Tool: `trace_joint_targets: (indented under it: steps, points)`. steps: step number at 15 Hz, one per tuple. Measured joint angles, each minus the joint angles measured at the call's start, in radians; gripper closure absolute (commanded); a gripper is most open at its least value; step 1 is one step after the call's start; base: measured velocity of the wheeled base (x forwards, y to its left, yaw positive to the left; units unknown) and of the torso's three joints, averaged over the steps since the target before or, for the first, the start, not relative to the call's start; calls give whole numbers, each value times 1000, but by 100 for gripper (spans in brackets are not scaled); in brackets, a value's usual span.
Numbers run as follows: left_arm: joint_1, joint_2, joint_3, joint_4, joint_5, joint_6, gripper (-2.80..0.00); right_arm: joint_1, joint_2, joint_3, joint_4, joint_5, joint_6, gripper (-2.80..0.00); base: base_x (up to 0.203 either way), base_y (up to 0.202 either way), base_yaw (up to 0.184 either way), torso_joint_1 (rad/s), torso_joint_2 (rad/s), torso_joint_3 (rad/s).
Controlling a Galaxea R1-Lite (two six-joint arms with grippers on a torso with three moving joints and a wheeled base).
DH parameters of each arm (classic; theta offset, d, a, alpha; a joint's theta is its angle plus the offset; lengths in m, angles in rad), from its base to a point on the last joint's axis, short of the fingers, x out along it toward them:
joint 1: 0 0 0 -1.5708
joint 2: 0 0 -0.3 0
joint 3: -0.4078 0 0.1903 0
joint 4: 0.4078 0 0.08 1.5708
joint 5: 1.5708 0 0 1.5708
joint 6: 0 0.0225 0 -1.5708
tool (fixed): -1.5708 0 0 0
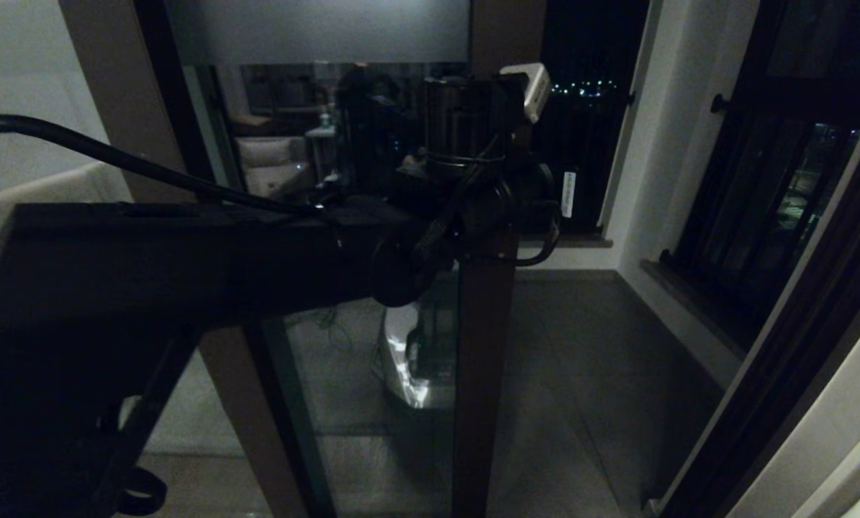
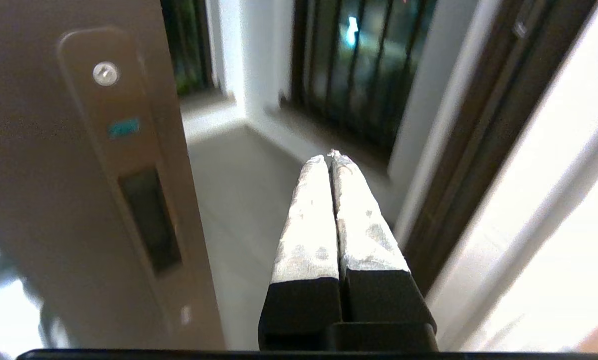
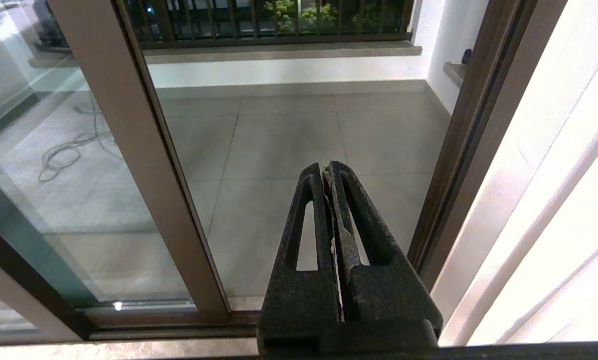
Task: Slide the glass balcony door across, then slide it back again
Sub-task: Open the slid door
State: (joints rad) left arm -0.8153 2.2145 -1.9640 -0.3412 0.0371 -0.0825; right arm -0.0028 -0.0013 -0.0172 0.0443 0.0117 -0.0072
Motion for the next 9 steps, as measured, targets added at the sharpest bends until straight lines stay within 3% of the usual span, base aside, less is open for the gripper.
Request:
trace_joint_targets:
  steps: [2,9]
  points:
    - [1,52,-3,-68,28,16,0,0,0,0,0,0,0,0,0,0,0,0,0,0]
    - [47,139,-7,-121,87,36,0,0,0,0,0,0,0,0,0,0,0,0,0,0]
